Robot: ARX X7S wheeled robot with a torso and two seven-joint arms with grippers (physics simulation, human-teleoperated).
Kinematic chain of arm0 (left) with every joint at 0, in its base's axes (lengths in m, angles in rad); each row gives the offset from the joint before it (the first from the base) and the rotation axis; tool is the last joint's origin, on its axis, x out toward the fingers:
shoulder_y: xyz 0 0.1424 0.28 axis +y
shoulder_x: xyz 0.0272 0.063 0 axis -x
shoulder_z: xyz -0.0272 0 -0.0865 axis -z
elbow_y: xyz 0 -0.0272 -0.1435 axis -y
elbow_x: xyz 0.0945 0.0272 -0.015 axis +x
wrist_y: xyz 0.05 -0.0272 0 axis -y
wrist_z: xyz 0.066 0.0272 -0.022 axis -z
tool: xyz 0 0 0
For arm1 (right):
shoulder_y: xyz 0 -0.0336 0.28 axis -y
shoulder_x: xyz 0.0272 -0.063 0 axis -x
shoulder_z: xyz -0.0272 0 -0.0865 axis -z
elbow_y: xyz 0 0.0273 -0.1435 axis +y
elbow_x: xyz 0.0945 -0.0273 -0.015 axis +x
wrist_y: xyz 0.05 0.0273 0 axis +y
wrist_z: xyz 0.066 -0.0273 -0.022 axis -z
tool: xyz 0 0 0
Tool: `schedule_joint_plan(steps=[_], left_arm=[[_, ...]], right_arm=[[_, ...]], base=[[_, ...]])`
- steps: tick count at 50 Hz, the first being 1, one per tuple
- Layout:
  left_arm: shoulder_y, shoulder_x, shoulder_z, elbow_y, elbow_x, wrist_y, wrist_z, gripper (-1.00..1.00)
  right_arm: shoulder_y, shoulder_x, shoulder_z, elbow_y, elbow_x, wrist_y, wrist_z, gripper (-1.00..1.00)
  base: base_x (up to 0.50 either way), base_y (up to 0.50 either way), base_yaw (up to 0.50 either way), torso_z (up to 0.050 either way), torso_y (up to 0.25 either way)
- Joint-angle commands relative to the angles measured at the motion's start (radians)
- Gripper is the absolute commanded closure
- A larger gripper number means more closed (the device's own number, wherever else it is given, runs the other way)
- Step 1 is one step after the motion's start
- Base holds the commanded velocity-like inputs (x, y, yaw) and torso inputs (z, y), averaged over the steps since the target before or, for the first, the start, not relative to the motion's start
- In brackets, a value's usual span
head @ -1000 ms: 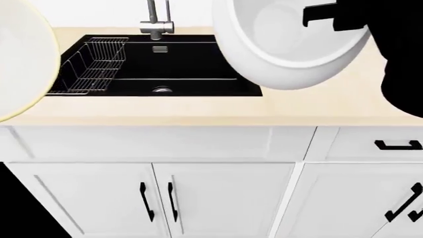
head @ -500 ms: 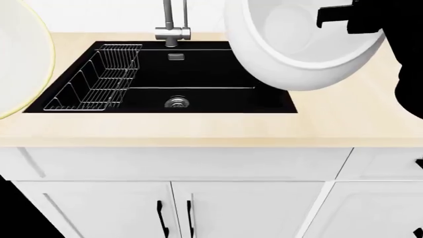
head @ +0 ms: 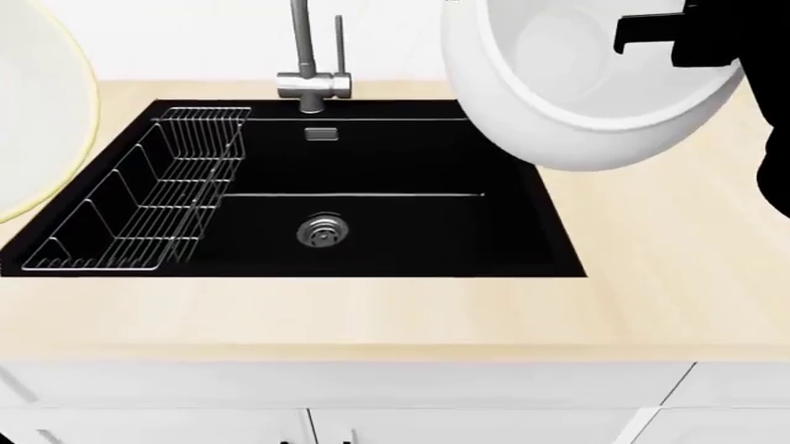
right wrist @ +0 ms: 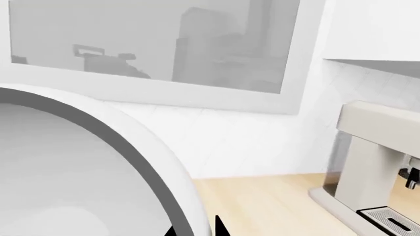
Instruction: Stack the bowls in the sink.
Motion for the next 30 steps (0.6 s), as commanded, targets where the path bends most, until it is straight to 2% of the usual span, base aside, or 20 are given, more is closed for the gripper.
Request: schedule_joint_plan(steps=[1,12,30], left_arm=[[-0.046,0.016,-0.017,-0.008,0.011,-0.013,-0.003,1.0],[-0.05,0.019,-0.031,-0.014,0.006,-0.026,-0.009,1.0],[-0.053,0.018,-0.015,-0.015,0.013,-0.017,-0.001,1.0]], right_arm=[[0.015,-0.002,0.02,0.009,-0.022,0.02,-0.001,1.0],[0.021,-0.003,0.019,0.011,-0.024,0.037,0.002,1.0],[0.014,0.0,0.023,0.011,-0.031,0.042,0.009,1.0]], base=[[0.35,0.0,0.0,0.0,0.0],[0.32,0.09,0.0,0.0,0.003],[0.25,0.46,0.0,0.001,0.003]])
